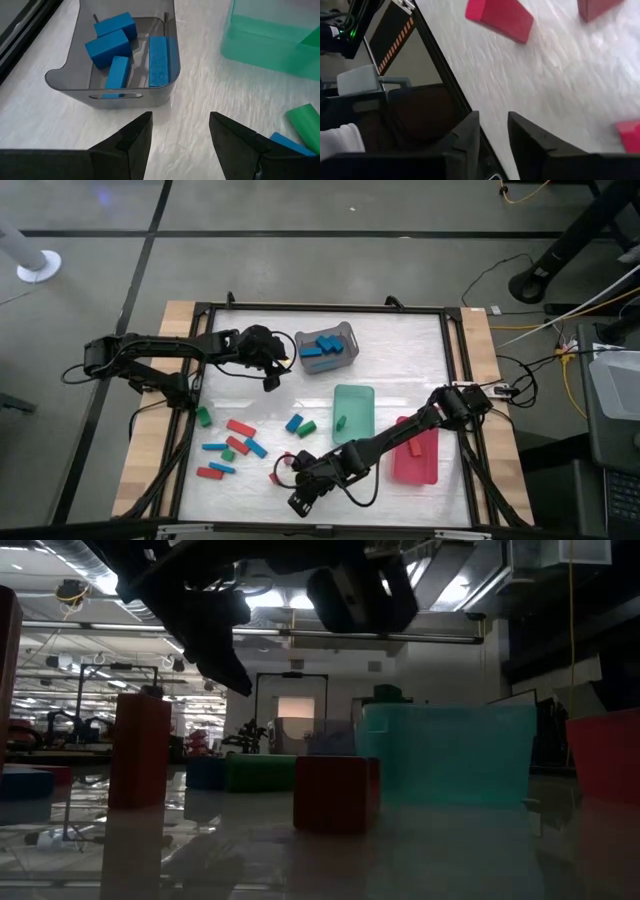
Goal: Sort blocks
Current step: Put the red arch block into the pink bin
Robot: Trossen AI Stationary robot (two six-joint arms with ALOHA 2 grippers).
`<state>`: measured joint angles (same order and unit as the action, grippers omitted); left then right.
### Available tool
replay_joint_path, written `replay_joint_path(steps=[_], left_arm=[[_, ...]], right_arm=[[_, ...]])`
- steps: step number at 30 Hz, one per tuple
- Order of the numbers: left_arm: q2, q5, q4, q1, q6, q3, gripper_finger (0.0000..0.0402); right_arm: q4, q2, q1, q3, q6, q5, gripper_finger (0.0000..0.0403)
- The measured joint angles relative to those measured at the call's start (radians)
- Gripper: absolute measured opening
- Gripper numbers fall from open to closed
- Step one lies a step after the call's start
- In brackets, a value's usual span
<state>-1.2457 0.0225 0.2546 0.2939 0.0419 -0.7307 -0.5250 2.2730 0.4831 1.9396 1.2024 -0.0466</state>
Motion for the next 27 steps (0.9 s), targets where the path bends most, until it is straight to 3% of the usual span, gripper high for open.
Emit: replay_joint_path(steps=[10, 15, 20, 27], left_arm=[[0.0, 0.0, 0.0, 0.0, 0.038, 0.0, 0.0184], [0.0, 0.0, 0.001, 0.0, 0.038, 0.0, 0.0184], [0.0, 0.0, 0.002, 0.0, 0.038, 0.0, 0.0184], [0.0, 0.0, 0.004, 0.0, 0.038, 0.0, 0.0184]], right_arm=[[0.001, 0.0, -0.001, 0.0, 0.16, -0.047, 0.0215], [0.018, 0.0, 0.005, 0.0, 0.156, -0.125, 0.0225], [0.063, -0.002, 0.03, 0.0, 0.156, -0.139, 0.0225], [-0.031, -0.002, 0.049, 0.001, 0.471, -0.048, 0.0225]])
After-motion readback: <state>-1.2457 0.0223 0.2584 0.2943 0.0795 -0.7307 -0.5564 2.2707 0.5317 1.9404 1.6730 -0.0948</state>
